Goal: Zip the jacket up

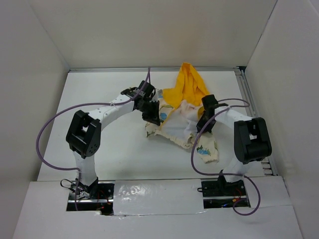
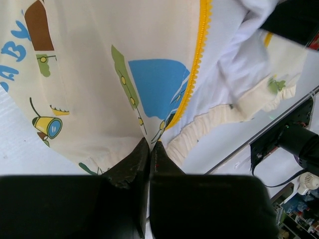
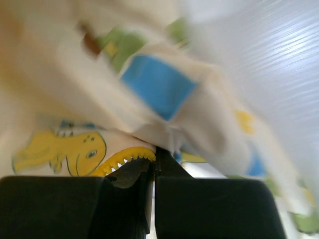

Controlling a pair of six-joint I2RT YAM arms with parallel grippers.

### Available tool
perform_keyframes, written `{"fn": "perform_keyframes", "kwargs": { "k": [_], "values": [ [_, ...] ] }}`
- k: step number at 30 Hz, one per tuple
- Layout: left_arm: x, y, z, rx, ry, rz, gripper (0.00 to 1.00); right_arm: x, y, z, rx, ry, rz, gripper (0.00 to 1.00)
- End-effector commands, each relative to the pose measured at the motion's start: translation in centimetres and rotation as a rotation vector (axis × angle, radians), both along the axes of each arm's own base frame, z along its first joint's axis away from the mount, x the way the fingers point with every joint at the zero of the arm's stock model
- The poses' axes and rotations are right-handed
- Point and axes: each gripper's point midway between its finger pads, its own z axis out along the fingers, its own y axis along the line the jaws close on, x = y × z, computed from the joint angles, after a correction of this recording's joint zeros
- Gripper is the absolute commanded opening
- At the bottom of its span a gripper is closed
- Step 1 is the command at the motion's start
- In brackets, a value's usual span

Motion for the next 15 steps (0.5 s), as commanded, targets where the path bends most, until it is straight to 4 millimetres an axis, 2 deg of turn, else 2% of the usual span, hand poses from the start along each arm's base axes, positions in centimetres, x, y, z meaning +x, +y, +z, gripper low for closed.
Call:
{"fn": "perform_keyframes", "kwargs": {
  "k": [1, 7, 12, 13, 15],
  "values": [
    [0.3, 1.0, 1.9, -0.035, -0.036, 0.004, 0.12, 0.3, -4.5, -0.2, -0.134, 0.054, -0.098, 0.0],
    [1.1, 1.7, 3.0, -0.103, -0.054, -0.001, 0.25, 1.1, -8.1, 0.4, -0.22, 0.071, -0.163, 0.0],
    [1.6, 1.4, 2.1, -0.126, -0.028, -0.024, 0.27, 1.7, -8.8, 0.7, -0.231, 0.07, -0.154, 0.0],
    [1.6, 1.3, 1.9, -0.126, -0.023, -0.029, 0.24, 1.9, -8.8, 0.8, -0.23, 0.068, -0.151, 0.0],
    [1.8, 1.2, 1.6, -0.128, -0.018, -0.031, 0.08, 2.5, -9.1, 0.9, -0.243, 0.059, -0.15, 0.0]
  ]
}}
